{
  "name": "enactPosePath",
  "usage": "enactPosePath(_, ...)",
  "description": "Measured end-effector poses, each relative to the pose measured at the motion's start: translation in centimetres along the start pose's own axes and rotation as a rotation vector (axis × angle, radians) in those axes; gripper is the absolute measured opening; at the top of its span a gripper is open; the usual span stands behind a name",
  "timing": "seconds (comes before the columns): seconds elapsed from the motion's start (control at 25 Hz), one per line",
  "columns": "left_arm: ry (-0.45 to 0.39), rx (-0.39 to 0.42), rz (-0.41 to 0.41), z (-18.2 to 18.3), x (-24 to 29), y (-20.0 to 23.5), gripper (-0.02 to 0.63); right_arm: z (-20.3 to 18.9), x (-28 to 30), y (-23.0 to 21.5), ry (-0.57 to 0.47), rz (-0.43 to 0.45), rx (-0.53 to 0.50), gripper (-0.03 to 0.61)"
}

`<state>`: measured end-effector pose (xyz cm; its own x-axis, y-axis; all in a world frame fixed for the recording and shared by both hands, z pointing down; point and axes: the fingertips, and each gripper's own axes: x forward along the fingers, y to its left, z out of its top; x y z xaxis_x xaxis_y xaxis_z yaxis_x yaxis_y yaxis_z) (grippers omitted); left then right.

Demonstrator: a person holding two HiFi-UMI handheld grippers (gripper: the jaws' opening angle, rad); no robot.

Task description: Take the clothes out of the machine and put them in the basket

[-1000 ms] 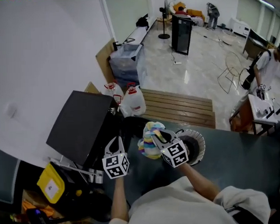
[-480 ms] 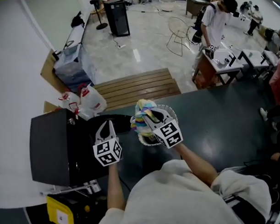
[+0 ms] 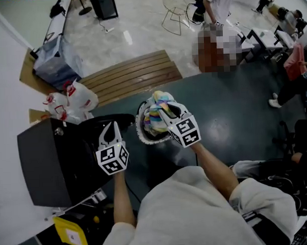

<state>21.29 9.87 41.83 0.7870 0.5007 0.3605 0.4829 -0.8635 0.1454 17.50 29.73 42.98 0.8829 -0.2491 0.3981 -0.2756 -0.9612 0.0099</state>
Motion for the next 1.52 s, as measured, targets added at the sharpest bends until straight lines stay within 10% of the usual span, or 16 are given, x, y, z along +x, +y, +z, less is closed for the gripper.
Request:
enactPosePath(0.68,0.176,-0.027,0.010,-6.6,7.6,-0.3,0.018,-16.6,9.2,-5.2,0.279,0.011,0.170,0.122)
enactPosePath(0.8,0.185,-0.034,0.014,-7.5,7.8,0.0,0.018,-20.6,11.5,-4.8,0.345,0.061,0.244,0.426)
enactPosePath(1.32,0.152,-0.069,0.056,-7.9,5.8,1.0,0.018,-20.0,9.1,-3.7,0.318,0.039,0.162,0.418)
enactPosePath(1.52,0.135,-0.081,0.082,-7.7,4.2,1.7,0.018,-17.6,8.2,-2.5,0.299,0.048,0.076,0.114)
